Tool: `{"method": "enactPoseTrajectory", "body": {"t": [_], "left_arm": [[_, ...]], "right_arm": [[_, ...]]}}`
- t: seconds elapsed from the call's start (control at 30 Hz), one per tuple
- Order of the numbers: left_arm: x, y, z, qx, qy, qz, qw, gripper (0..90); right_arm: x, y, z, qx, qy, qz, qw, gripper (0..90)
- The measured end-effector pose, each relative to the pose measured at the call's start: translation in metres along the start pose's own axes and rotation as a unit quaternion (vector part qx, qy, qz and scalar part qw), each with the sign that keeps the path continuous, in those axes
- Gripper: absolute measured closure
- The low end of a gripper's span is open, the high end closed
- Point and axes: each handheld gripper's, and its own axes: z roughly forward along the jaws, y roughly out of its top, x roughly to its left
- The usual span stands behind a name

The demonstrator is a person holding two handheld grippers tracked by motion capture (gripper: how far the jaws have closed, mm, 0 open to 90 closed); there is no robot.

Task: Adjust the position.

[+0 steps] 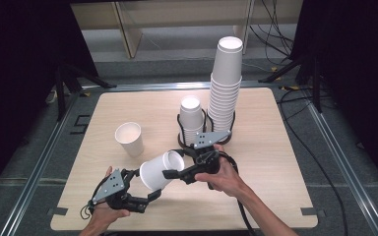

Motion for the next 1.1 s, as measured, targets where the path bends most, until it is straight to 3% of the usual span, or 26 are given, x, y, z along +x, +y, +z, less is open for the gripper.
{"method": "enactPoseTrajectory", "body": {"t": [0.1, 0.13, 0.23, 0.3, 0.37, 0.53, 0.6, 0.7, 0.73, 0.77, 0.83, 0.87, 0.93, 1.0, 1.1], "left_arm": [[0.000, 0.000, 0.000, -0.001, 0.007, -0.001, 1.0000, 2.0], [0.000, 0.000, 0.000, -0.002, 0.007, -0.001, 1.0000, 0.0], [0.000, 0.000, 0.001, -0.001, 0.005, 0.006, 1.0000, 0.0], [-0.001, -0.001, 0.004, -0.014, -0.002, 0.005, 0.9999, 0.0], [-0.002, 0.000, 0.003, 0.000, 0.001, 0.011, 0.9999, 0.0], [-0.003, 0.000, 0.003, -0.004, -0.005, 0.016, 0.9999, 0.0], [-0.002, -0.001, 0.004, -0.017, -0.014, 0.018, 0.9996, 0.0], [-0.003, 0.000, 0.002, -0.009, -0.011, 0.020, 0.9997, 0.0], [-0.003, 0.000, 0.002, -0.010, -0.013, 0.021, 0.9996, 0.3], [-0.003, 0.000, 0.002, -0.011, -0.014, 0.024, 0.9996, 0.5], [-0.003, 0.000, 0.003, -0.025, -0.024, 0.022, 0.9992, 1.3], [-0.004, 0.001, 0.001, -0.014, -0.018, 0.022, 0.9995, 2.5], [-0.004, 0.001, 0.001, -0.015, -0.021, 0.024, 0.9994, 4.5], [-0.004, 0.002, 0.001, -0.015, -0.023, 0.023, 0.9994, 5.3], [-0.003, 0.003, 0.000, -0.005, -0.025, 0.025, 0.9994, 7.2]], "right_arm": [[0.002, -0.001, 0.001, 0.002, 0.009, 0.012, 0.9999, 24.8], [0.001, -0.001, 0.001, 0.001, 0.011, 0.003, 0.9999, 24.8], [0.001, -0.004, 0.004, 0.001, 0.015, 0.008, 0.9998, 24.9], [0.001, -0.007, 0.008, -0.005, 0.029, 0.020, 0.9994, 24.9], [0.001, -0.008, 0.009, 0.003, 0.020, 0.011, 0.9997, 24.9], [0.003, -0.011, 0.013, 0.010, 0.032, 0.026, 0.9991, 24.9], [0.003, -0.011, 0.014, 0.010, 0.032, 0.025, 0.9991, 24.9], [0.002, -0.011, 0.015, 0.007, 0.038, 0.024, 0.9990, 24.9], [0.004, -0.012, 0.015, 0.009, 0.047, 0.040, 0.9981, 24.9], [0.001, -0.013, 0.017, 0.000, 0.044, 0.021, 0.9988, 24.9], [0.001, -0.014, 0.017, 0.006, 0.044, 0.026, 0.9987, 24.9], [0.001, -0.015, 0.017, 0.008, 0.046, 0.033, 0.9983, 24.9], [-0.001, -0.016, 0.018, 0.003, 0.043, 0.025, 0.9987, 24.9], [0.000, -0.016, 0.018, 0.002, 0.053, 0.041, 0.9978, 24.9], [-0.002, -0.017, 0.018, -0.001, 0.052, 0.033, 0.9981, 24.9]]}}
